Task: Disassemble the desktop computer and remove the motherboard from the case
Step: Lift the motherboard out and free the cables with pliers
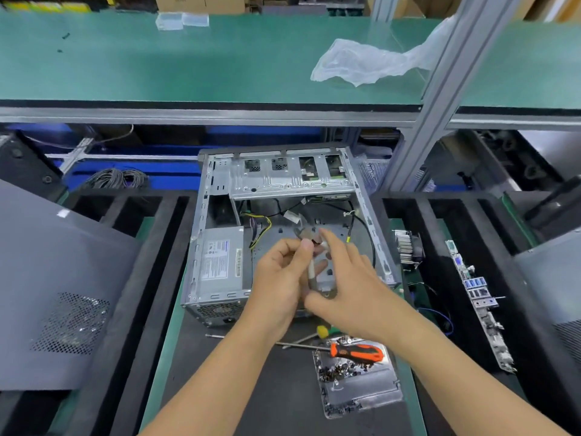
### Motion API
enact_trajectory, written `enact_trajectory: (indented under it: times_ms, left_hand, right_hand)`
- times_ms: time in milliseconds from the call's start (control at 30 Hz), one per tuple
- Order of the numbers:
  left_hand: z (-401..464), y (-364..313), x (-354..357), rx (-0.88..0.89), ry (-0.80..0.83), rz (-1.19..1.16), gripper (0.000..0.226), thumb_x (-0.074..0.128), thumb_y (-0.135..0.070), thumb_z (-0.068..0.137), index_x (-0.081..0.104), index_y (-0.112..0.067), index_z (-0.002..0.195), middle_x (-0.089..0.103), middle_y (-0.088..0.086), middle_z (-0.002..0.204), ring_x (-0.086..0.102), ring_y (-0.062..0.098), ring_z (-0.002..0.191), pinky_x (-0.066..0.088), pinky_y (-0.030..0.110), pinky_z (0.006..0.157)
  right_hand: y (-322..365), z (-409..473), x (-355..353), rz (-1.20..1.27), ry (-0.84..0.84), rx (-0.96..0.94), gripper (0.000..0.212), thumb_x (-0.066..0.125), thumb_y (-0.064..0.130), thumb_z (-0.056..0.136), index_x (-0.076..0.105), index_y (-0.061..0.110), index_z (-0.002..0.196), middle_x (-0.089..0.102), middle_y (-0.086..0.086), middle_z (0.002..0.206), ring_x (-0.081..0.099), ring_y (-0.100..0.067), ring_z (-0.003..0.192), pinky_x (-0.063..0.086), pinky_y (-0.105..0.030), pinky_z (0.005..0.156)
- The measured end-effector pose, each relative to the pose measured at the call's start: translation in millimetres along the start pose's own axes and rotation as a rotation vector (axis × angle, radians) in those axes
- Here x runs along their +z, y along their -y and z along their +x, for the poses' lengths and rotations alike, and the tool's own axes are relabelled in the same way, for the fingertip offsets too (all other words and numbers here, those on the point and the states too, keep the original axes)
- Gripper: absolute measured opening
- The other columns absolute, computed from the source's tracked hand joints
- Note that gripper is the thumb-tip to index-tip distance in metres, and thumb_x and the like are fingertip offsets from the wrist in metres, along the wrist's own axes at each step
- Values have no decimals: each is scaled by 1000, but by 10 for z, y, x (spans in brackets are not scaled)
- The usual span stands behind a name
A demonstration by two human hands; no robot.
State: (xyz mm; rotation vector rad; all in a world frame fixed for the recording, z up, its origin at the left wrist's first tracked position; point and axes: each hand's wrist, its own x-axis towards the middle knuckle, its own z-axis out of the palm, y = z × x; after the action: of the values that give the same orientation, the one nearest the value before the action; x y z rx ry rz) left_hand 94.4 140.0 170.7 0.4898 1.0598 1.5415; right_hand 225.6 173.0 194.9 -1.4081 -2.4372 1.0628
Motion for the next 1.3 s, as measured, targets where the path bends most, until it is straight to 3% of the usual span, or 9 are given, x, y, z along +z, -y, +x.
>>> enact_trajectory:
  times_ms: [133,267,367,467,633,767,867,1033,1300]
  left_hand:
    - [292,-35,43,125,-32,244,26,57,-32,94,70,-14,106,71,3,113,65,17,110,51,38,96]
    - [690,11,-105,56,-278,393,17,56,-24,99,65,-27,113,65,-4,123,59,10,110,46,36,103]
    - [1034,75,-207,-63,-379,559,49,56,-29,98,43,-16,143,46,1,146,46,18,129,34,28,100]
    - [1372,158,-278,-170,-439,662,65,58,-37,95,30,-9,147,40,7,149,40,26,133,32,31,96]
    - [1779,279,-405,-333,-540,736,101,61,-41,93,-11,1,151,15,16,160,19,32,146,22,41,118]
    - [1836,325,-503,-333,-582,834,70,65,-36,90,32,-1,141,49,17,138,44,35,126,40,37,103]
    - [1793,311,-545,-405,-404,1133,44,64,-35,90,56,-6,122,60,15,121,53,32,113,45,36,99]
    - [1695,279,-516,-403,-159,1506,29,56,-25,95,59,-2,113,63,18,111,59,33,103,48,36,86]
    - [1503,188,-548,-230,-3,1734,13,50,-18,96,57,-11,103,61,16,106,52,30,83,40,31,67]
  right_hand:
    - [-154,195,-306,77,-81,-38,81,37,53,76,9,42,150,35,10,146,34,-13,132,35,-38,105]
    - [-367,385,-530,99,-116,-42,43,37,46,86,38,42,128,54,13,95,52,-13,84,41,-34,71]
    - [-502,529,-593,35,-120,-8,29,46,59,86,42,44,111,54,16,88,54,-4,78,44,-31,67]
    - [-573,611,-597,-42,-119,-52,43,51,73,80,44,46,113,54,22,96,55,-1,85,47,-29,75]
    - [-680,681,-582,-12,-249,-97,37,53,65,84,59,35,104,60,14,76,57,-6,70,49,-29,66]
    - [-811,747,-680,142,-325,-51,29,54,61,86,65,36,97,58,8,64,51,-7,55,42,-19,52]
    - [-894,798,-787,182,-357,-31,24,55,65,83,63,45,94,62,8,69,58,-8,61,47,-20,56]
    - [-992,830,-894,219,-361,-20,30,55,72,80,63,48,96,68,8,82,66,-12,72,58,-41,71]
    - [-991,803,-846,138,-270,-18,37,52,76,78,61,49,102,67,6,81,61,-12,75,56,-43,72]
